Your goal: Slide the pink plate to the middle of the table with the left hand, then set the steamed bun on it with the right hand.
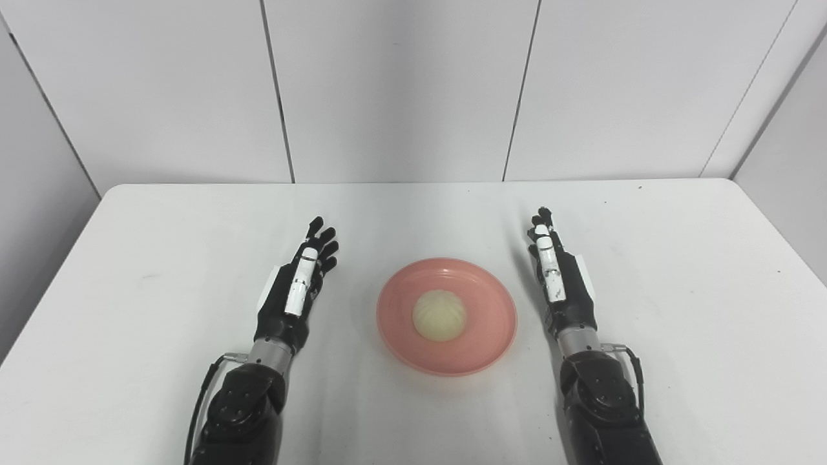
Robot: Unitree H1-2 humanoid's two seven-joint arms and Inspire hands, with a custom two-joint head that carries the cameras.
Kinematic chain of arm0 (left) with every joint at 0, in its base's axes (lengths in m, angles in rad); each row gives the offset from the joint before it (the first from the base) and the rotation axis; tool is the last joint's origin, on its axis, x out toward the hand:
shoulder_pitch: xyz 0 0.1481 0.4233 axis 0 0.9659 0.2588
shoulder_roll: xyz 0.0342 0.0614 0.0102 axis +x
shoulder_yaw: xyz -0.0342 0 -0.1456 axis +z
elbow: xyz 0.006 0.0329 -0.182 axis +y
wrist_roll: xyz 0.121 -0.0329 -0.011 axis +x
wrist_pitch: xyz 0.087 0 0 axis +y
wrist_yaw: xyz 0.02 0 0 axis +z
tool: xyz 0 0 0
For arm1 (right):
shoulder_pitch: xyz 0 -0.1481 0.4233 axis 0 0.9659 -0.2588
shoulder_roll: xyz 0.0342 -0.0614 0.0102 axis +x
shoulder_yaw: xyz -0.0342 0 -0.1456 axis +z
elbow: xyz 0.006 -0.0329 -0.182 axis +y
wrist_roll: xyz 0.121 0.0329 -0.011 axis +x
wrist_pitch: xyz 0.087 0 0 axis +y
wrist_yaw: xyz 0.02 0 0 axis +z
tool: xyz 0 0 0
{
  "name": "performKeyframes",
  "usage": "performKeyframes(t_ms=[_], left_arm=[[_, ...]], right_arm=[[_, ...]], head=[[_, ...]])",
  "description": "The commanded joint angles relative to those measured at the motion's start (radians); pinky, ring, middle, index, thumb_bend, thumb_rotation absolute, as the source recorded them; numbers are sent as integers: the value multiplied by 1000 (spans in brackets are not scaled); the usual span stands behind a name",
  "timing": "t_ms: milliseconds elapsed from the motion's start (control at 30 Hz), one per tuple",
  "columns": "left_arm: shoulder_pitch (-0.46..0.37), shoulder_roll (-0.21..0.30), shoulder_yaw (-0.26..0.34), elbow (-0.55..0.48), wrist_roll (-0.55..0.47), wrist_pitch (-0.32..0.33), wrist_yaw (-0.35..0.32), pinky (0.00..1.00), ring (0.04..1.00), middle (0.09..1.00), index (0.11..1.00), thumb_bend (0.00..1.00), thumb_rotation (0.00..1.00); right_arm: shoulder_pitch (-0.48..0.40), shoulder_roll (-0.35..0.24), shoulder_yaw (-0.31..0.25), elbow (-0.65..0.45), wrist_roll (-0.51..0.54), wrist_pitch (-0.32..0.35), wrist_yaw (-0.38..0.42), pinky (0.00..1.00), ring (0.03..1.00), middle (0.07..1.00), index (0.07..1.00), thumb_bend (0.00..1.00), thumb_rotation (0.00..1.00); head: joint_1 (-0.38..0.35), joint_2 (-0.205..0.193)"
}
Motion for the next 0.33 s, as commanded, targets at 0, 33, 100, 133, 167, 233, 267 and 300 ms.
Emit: performKeyframes(t_ms=[0, 33, 100, 133, 167, 233, 267, 300], left_arm=[[48, 11, -6, 55, 21, 46, 7, 962, 959, 969, 976, 371, 1000], [47, 11, -6, 55, 22, 47, 8, 962, 959, 969, 975, 372, 1000], [48, 10, -6, 51, 22, 53, 9, 962, 958, 968, 975, 372, 1000], [48, 9, -6, 51, 20, 55, 10, 963, 958, 968, 975, 373, 1000], [48, 8, -5, 50, 19, 56, 10, 964, 958, 969, 975, 375, 1000], [47, 7, -5, 53, 19, 55, 10, 965, 958, 968, 975, 376, 1000], [47, 7, -5, 52, 19, 55, 10, 964, 958, 968, 975, 375, 1000], [48, 7, -5, 51, 20, 56, 11, 964, 957, 968, 975, 374, 1000]], right_arm=[[34, 3, -4, 45, 7, -20, -1, 985, 970, 976, 990, 225, 1000], [33, 4, -6, 47, 12, -19, 0, 990, 972, 977, 990, 227, 1000], [29, 2, -9, 59, 22, -27, 6, 997, 976, 981, 993, 225, 1000], [28, 1, -10, 61, 26, -27, 8, 999, 977, 982, 993, 225, 1000], [27, 1, -10, 62, 29, -27, 9, 1000, 978, 982, 993, 226, 1000], [27, 1, -11, 61, 34, -21, 9, 1000, 979, 982, 993, 227, 1000], [26, 1, -11, 63, 35, -22, 7, 1000, 979, 982, 993, 225, 1000], [26, 1, -11, 63, 37, -20, 8, 1000, 979, 982, 992, 223, 1000]], head=[[1, 0], [0, 1], [1, 1], [1, 1], [1, 1], [1, 1], [1, 1], [2, 1]])
